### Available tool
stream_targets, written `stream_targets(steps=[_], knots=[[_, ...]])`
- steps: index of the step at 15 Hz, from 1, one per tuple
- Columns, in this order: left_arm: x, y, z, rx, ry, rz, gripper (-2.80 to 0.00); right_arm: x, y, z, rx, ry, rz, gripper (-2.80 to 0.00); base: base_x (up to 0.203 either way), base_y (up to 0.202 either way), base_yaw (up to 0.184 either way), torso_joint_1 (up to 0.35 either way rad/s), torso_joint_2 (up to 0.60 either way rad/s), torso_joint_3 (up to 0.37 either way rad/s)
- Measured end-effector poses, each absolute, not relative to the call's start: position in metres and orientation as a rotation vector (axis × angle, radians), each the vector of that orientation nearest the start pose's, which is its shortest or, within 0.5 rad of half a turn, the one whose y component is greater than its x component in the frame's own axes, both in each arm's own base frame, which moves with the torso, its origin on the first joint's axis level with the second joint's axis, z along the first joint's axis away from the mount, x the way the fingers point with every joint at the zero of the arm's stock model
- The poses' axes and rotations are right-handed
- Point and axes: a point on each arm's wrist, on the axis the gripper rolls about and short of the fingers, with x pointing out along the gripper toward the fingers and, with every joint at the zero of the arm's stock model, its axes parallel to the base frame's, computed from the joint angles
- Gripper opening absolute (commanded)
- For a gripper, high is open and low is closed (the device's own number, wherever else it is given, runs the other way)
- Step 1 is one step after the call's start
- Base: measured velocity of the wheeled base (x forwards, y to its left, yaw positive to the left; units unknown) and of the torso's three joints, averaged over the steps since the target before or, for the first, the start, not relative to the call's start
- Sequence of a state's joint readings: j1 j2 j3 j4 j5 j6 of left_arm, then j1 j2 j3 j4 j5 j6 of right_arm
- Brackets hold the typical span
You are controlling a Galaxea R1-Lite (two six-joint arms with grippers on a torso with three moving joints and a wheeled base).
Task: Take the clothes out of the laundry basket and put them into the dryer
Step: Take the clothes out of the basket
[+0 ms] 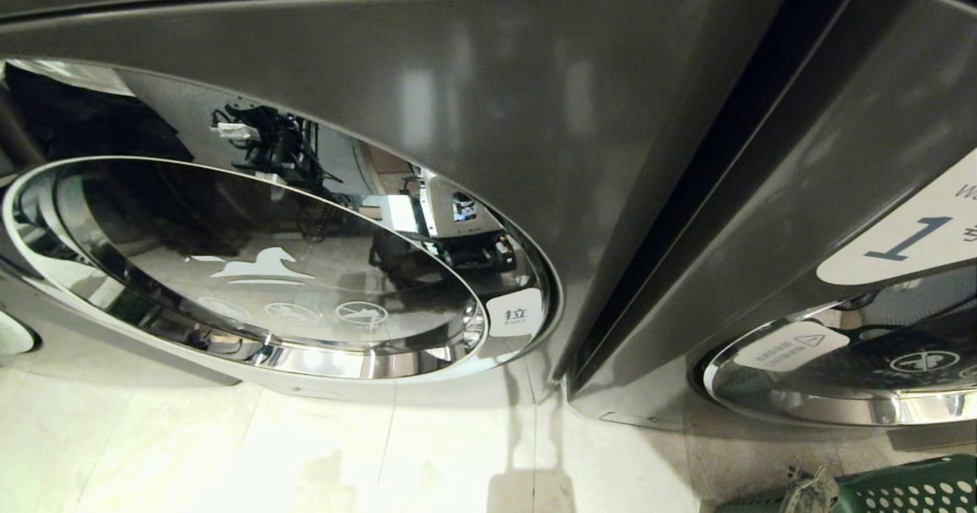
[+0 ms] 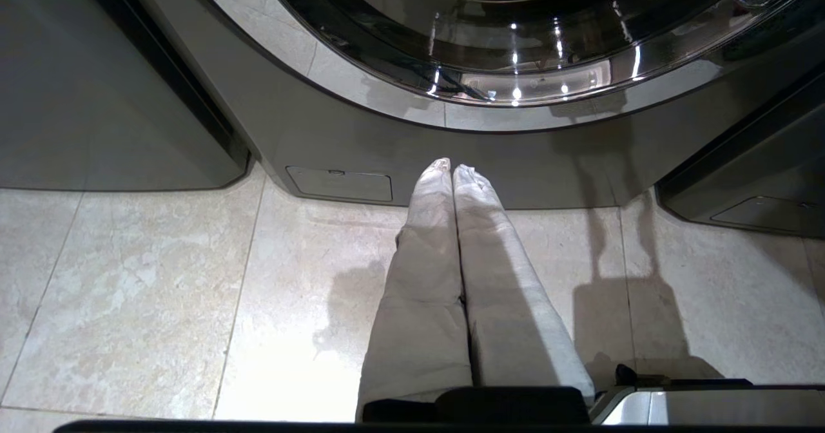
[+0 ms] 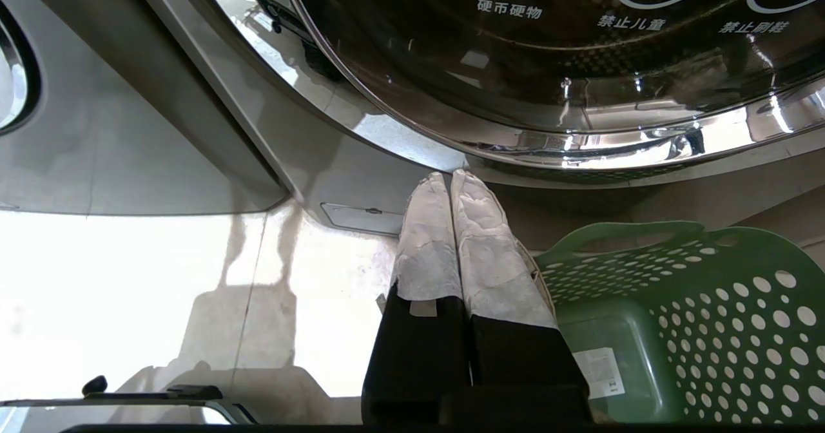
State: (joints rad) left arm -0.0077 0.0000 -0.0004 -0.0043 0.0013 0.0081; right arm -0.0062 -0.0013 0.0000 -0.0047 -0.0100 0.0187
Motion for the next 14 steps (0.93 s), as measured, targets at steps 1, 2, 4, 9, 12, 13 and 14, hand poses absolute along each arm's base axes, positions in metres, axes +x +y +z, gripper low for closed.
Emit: stream_targets(steps=[1,2,4,9,12,13,14], knots=[[-0.0228,0.0002,0.0761,0.008,-0.005,-0.006,-2.80,-0.0229,-0.0001,0.0759,0.018,-0.006,-0.016,-2.80,0.000,0.000,0.000,0.000,0.32,0.288],[-0.0228,0.0002,0.0760,0.008,-0.005,-0.006,-2.80,-0.0229,-0.0001,0.0759,0.018,-0.006,-0.016,-2.80,0.000,0.000,0.000,-0.002,0.36,0.363],[-0.0228,0.0002,0.0757,0.008,-0.003,-0.006,-2.80,-0.0229,-0.0001,0.0758,0.018,-0.005,-0.016,-2.80,0.000,0.000,0.000,0.016,0.35,0.359],[-0.0228,0.0002,0.0759,0.008,-0.004,-0.006,-2.80,-0.0229,-0.0001,0.0759,0.019,-0.005,-0.016,-2.80,0.000,0.000,0.000,0.005,0.07,0.078],[-0.0228,0.0002,0.0759,0.008,-0.004,-0.006,-2.80,-0.0229,-0.0001,0.0759,0.018,-0.005,-0.016,-2.80,0.000,0.000,0.000,0.000,0.00,0.000],[-0.0228,0.0002,0.0759,0.008,-0.004,-0.006,-2.80,-0.0229,-0.0001,0.0759,0.018,-0.005,-0.016,-2.80,0.000,0.000,0.000,0.000,0.00,0.000],[-0.0228,0.0002,0.0759,0.008,-0.004,-0.006,-2.80,-0.0229,-0.0001,0.0759,0.019,-0.005,-0.016,-2.80,0.000,0.000,0.000,0.000,0.00,0.000]])
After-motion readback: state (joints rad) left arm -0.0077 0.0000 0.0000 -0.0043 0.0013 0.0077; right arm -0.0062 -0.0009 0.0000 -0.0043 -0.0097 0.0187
